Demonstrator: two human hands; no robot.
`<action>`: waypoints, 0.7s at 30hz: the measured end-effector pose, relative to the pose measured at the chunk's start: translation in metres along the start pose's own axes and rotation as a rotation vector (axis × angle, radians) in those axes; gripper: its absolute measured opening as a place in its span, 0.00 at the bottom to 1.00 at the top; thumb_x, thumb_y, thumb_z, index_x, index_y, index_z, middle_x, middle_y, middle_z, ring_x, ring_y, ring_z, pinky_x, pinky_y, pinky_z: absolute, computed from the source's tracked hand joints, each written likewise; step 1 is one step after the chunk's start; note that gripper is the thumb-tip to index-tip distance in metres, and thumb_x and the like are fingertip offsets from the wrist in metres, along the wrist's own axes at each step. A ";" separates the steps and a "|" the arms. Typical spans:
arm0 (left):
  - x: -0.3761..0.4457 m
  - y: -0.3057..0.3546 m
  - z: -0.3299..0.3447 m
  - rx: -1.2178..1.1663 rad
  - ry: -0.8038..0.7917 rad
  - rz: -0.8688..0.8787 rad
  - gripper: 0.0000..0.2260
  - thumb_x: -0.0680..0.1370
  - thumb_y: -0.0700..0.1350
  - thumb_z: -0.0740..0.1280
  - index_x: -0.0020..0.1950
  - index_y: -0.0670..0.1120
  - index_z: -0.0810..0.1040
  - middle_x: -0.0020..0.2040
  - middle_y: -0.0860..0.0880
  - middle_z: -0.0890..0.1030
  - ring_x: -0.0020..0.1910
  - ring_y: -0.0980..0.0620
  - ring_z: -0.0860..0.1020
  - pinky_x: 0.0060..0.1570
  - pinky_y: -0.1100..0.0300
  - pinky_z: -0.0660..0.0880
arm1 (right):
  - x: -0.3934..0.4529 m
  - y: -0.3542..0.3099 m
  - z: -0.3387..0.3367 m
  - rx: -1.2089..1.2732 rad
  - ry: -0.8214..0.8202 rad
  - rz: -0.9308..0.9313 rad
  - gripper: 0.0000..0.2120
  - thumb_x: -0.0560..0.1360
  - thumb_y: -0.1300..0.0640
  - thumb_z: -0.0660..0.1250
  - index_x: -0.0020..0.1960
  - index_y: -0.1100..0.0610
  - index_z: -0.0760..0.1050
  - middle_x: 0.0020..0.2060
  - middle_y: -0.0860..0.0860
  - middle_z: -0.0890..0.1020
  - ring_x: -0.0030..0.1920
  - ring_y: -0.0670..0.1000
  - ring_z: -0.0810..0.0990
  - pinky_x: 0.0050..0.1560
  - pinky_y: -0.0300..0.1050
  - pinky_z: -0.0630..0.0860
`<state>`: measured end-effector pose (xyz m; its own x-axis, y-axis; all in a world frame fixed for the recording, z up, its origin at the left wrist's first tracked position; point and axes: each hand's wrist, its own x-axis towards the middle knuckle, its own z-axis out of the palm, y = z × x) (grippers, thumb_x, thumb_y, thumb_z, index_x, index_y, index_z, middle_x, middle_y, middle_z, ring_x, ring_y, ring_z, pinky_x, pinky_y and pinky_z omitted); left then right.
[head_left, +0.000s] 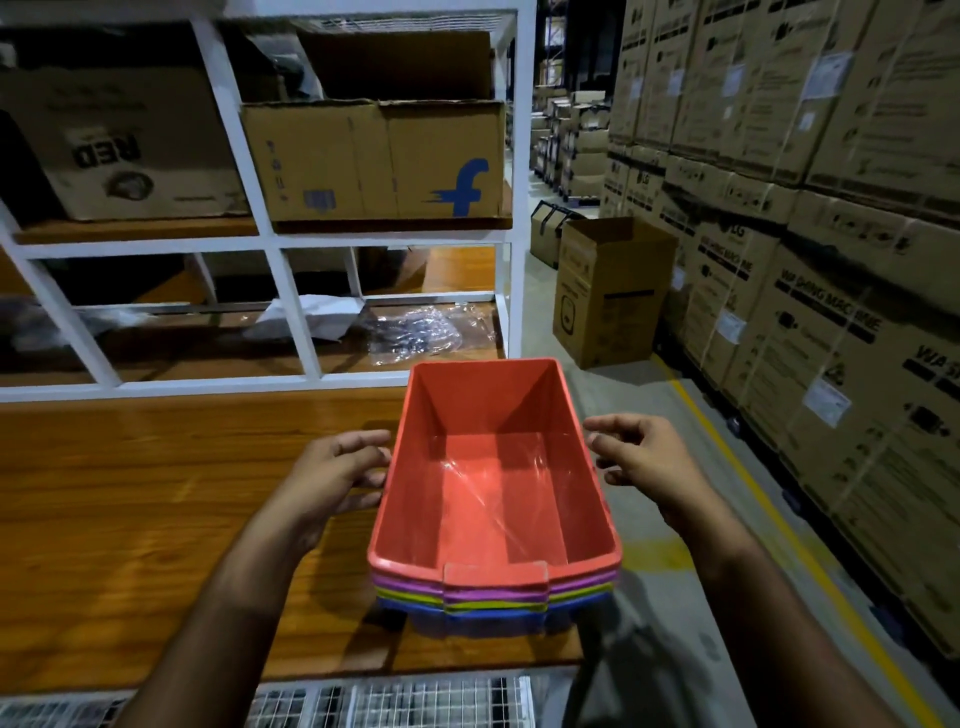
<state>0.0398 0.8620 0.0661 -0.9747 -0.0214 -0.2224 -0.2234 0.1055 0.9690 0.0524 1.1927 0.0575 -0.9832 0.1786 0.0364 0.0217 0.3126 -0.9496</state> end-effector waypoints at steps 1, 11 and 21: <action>-0.007 0.003 0.001 -0.013 0.013 0.019 0.12 0.79 0.38 0.65 0.62 0.45 0.78 0.47 0.46 0.83 0.41 0.49 0.79 0.44 0.53 0.79 | -0.003 -0.005 0.001 -0.111 0.022 -0.074 0.09 0.75 0.58 0.69 0.55 0.53 0.82 0.38 0.47 0.83 0.37 0.45 0.82 0.36 0.42 0.76; -0.091 -0.008 -0.021 0.384 0.217 0.382 0.11 0.77 0.46 0.69 0.59 0.55 0.80 0.51 0.58 0.85 0.52 0.62 0.81 0.46 0.64 0.77 | -0.058 -0.041 0.061 -0.609 -0.265 -0.571 0.17 0.74 0.46 0.63 0.60 0.47 0.79 0.53 0.45 0.83 0.54 0.47 0.79 0.53 0.47 0.77; -0.127 -0.077 -0.153 0.863 0.408 0.340 0.21 0.80 0.48 0.64 0.73 0.50 0.70 0.68 0.50 0.75 0.67 0.50 0.70 0.62 0.57 0.67 | -0.100 -0.082 0.232 -0.892 -0.437 -0.738 0.22 0.76 0.42 0.55 0.67 0.47 0.73 0.64 0.45 0.77 0.66 0.51 0.71 0.59 0.54 0.70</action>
<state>0.1799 0.7042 0.0360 -0.9489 -0.1772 0.2612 -0.0127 0.8483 0.5294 0.1074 0.9333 0.0593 -0.7869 -0.5827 0.2029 -0.6157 0.7632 -0.1959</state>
